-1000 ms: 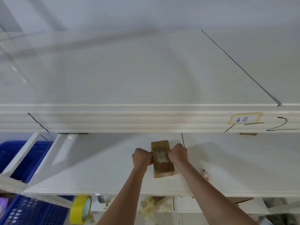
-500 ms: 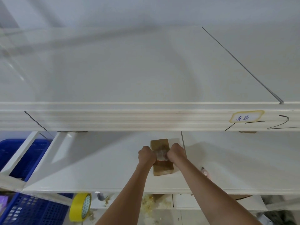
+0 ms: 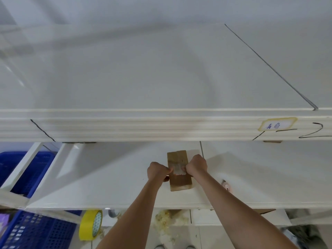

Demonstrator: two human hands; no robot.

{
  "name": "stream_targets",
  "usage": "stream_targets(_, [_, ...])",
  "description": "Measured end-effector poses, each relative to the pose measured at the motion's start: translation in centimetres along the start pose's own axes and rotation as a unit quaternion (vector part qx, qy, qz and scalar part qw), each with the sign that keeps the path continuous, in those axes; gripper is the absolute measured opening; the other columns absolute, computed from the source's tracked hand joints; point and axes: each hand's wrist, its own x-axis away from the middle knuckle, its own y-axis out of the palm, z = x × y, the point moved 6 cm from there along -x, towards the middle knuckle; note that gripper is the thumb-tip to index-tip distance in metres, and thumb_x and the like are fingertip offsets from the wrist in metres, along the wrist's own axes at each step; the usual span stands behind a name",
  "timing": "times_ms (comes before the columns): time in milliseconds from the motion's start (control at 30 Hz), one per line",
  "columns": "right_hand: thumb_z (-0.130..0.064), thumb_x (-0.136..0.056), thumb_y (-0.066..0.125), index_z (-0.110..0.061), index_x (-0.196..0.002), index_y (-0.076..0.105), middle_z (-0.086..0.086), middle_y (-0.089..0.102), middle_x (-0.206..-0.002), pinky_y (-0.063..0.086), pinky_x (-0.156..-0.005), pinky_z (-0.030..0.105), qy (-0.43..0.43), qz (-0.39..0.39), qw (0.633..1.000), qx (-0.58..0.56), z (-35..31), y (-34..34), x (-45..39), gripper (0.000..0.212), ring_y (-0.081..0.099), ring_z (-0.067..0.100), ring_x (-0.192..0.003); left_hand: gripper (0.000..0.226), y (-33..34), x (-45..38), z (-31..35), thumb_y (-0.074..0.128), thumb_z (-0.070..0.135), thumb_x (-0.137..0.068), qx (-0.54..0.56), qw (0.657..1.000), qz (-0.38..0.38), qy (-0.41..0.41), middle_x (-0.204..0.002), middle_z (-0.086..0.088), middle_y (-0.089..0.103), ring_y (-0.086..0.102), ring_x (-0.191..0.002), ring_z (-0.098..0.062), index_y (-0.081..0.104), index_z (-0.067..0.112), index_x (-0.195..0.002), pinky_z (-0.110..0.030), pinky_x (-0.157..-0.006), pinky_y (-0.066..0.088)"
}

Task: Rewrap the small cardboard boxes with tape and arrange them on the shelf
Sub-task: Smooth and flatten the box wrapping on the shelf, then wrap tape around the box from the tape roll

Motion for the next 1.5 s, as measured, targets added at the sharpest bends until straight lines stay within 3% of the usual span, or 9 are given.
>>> stream_targets(200, [-0.014,-0.091,0.073,-0.008,-0.106,0.058,0.009,0.066,-0.107,0.035,-0.046,0.019,-0.015,0.006,0.999,0.036,-0.2,0.1,0.6,0.022,0.056,0.019,-0.082,0.032,0.9,0.4,0.1,0.080,0.033,-0.085,-0.052,0.995,0.018,0.083,-0.070,-0.007,0.072,0.072,-0.067,-0.020,0.072,0.002,-0.077,-0.027,-0.068,0.060])
stream_targets(367, [-0.012,-0.096,0.063,-0.004,-0.119,0.060,0.006,0.065,-0.104,0.048,-0.069,0.023,-0.044,0.046,0.995,0.080,-1.1,1.4,2.4,0.025,0.064,0.020,-0.094,0.036,0.5,0.9,-1.1,0.063,0.039,-0.097,0.008,0.998,-0.022,0.063,-0.090,-0.011,0.073,0.074,-0.080,-0.025,0.066,0.004,-0.093,-0.035,-0.078,0.063])
stream_targets(500, [-0.014,-0.095,0.065,-0.002,-0.147,0.032,0.013,0.059,-0.131,0.054,-0.083,0.030,-0.053,0.082,0.994,0.048,-1.7,1.9,4.1,0.063,0.062,0.028,-0.116,0.030,-1.5,1.0,-2.2,0.058,0.030,-0.101,0.051,0.997,-0.007,0.062,-0.087,-0.010,0.074,0.073,-0.080,-0.025,0.069,0.003,-0.093,-0.036,-0.080,0.063])
stream_targets(633, [-0.010,-0.096,0.058,0.002,-0.151,0.027,0.017,0.046,-0.146,0.047,-0.108,0.040,-0.135,0.122,0.983,0.013,-3.6,2.1,6.2,0.064,0.049,0.032,-0.132,0.019,-4.9,1.5,-3.7,0.055,0.014,-0.091,0.095,0.992,0.032,0.071,-0.082,-0.014,0.074,0.067,-0.067,-0.028,0.064,0.009,-0.074,-0.037,-0.069,0.060])
stream_targets(833, [0.002,-0.096,0.046,-0.001,-0.148,0.039,0.015,0.055,-0.139,0.051,-0.100,0.032,-0.251,0.072,0.964,-0.054,-7.2,4.9,11.4,0.052,0.057,0.028,-0.125,0.025,-12.7,4.6,-9.2,0.055,0.017,-0.086,0.115,0.975,0.176,0.065,-0.073,-0.016,0.072,0.062,-0.068,-0.031,0.068,0.001,-0.071,-0.036,-0.065,0.053])
stream_targets(1067, [-0.005,-0.096,0.048,-0.011,-0.117,0.064,0.008,0.064,-0.122,0.053,-0.091,0.030,-0.218,-0.099,0.959,-0.151,-6.6,12.2,16.1,0.027,0.064,0.025,-0.111,0.035,-20.2,9.0,-18.5,0.047,0.023,-0.099,0.128,0.935,0.332,0.005,-0.066,-0.013,0.056,0.056,-0.067,-0.032,0.054,0.001,-0.072,-0.036,-0.060,0.041])
stream_targets(1133, [-0.002,-0.092,0.052,-0.015,-0.101,0.067,0.009,0.068,-0.115,0.058,-0.091,0.037,-0.191,-0.158,0.955,-0.163,-6.3,14.2,17.1,0.022,0.069,0.028,-0.103,0.028,-20.7,8.3,-21.0,0.051,0.023,-0.097,0.136,0.942,0.304,-0.033,-0.080,-0.017,0.063,0.061,-0.078,-0.036,0.060,-0.002,-0.091,-0.038,-0.067,0.044])
stream_targets(1233, [0.003,-0.092,0.047,-0.011,-0.096,0.065,0.015,0.071,-0.106,0.059,-0.066,0.029,-0.156,-0.222,0.951,-0.151,-6.1,16.2,18.8,0.023,0.070,0.024,-0.074,0.042,-20.7,6.7,-23.6,0.054,0.032,-0.096,0.113,0.964,0.226,-0.087,-0.107,-0.020,0.067,0.062,-0.093,-0.035,0.055,0.000,-0.123,-0.037,-0.068,0.042])
stream_targets(1500, [0.005,-0.095,0.041,-0.003,-0.096,0.062,0.019,0.064,-0.092,0.039,-0.037,0.014,-0.097,-0.232,0.953,-0.168,-9.4,18.8,20.3,0.022,0.053,0.023,-0.055,0.057,-21.7,1.8,-25.7,0.063,0.030,-0.096,0.026,0.996,0.074,-0.049,-0.127,-0.010,0.059,0.058,-0.106,-0.027,0.046,0.006,-0.145,-0.033,-0.082,0.047])
